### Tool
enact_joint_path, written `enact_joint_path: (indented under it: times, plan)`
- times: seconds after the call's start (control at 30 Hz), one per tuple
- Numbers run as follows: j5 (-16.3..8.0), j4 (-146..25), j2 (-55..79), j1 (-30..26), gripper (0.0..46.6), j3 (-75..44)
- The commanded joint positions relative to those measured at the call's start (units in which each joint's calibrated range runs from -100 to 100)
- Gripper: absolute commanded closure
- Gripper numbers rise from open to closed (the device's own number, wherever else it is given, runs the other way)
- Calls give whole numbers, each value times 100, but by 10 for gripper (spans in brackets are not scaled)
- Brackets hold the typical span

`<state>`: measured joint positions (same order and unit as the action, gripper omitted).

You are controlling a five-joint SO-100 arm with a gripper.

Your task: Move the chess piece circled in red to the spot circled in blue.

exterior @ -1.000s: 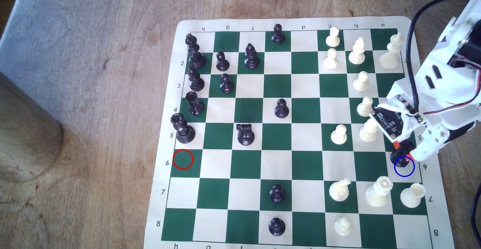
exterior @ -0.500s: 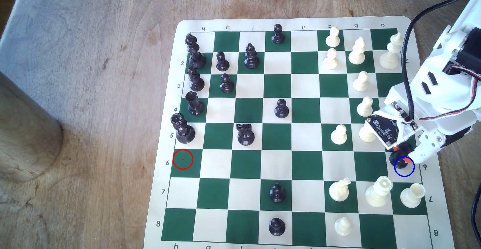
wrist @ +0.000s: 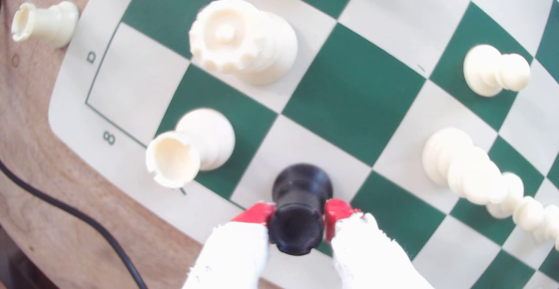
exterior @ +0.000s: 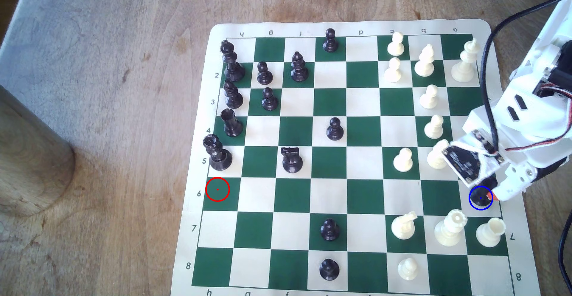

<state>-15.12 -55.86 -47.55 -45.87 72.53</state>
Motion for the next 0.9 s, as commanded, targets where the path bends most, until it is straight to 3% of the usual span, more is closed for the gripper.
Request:
enact_joint_path:
  times: [0.0,0.5,0.67,0.73,0.87]
  plan:
    - [-15,33,-67,86,311,-389]
    - [49,-1671,-1518,-219,300,-516]
    - [508,-2391,-2478,766,343,-616]
    - [830,-2580,-2885,1603,421,-843]
    - [1162,-2465,-3411,2753,444,-979]
